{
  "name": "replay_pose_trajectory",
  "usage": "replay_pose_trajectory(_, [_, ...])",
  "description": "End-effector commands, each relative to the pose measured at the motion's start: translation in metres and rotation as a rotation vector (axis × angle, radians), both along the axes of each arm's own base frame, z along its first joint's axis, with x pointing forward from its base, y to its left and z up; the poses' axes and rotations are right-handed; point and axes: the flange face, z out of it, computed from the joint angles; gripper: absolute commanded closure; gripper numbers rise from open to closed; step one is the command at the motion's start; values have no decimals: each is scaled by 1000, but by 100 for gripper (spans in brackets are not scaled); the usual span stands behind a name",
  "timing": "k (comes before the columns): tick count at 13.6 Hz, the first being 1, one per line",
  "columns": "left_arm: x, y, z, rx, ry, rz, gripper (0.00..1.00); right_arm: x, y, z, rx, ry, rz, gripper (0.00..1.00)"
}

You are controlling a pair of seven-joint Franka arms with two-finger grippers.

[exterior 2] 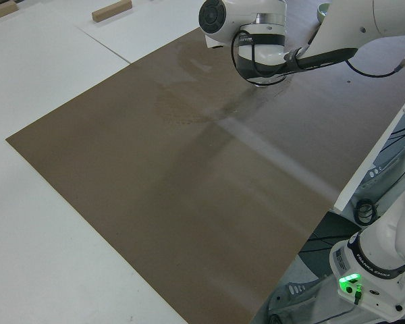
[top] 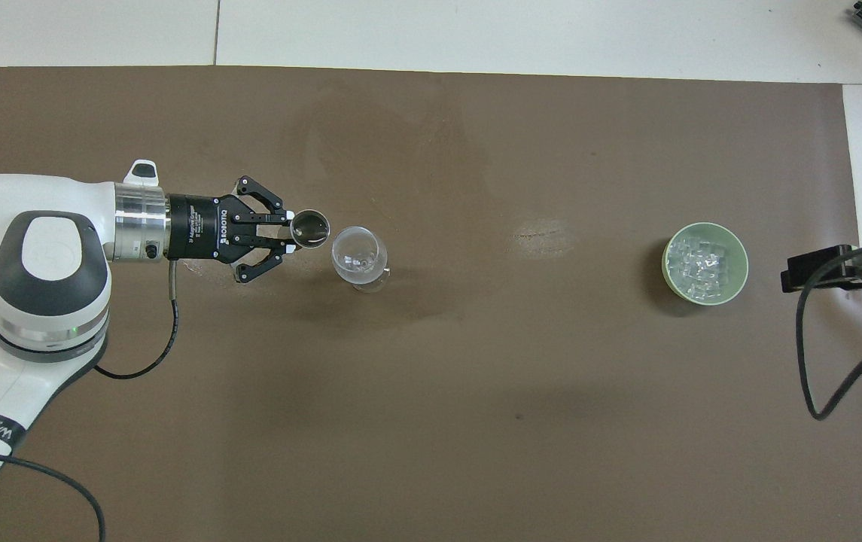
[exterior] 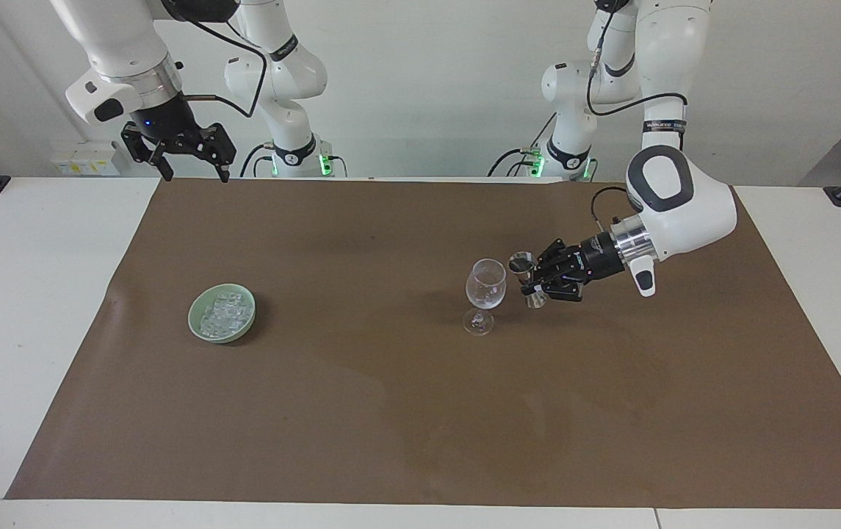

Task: Pour wine and add ice with both arms
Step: 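Tilt the jigger over the clear glass with the left gripper to pour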

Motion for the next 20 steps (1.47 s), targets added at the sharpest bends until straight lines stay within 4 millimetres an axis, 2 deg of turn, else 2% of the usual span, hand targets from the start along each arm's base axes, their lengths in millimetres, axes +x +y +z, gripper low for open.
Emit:
replay_pose_trajectory(1, [-11,4,11,63,2,14,100,-3,1,4,11,5,5,0])
replay_pose_trajectory(3, [-10,5,14,94,13,32,100,-3,1,4,11,5,5,0])
replay_pose_trajectory(12, [-13,-17,24,220,-73,-22,100,-3,1,4,11,5,5,0])
replay_pose_trajectory(15, [-13,-21,32,220,-15,33,100,-3,1,4,11,5,5,0])
replay_pose_trajectory(20, [-13,-37,40,295,-33,14,100,-3,1,4,11,5,5,0])
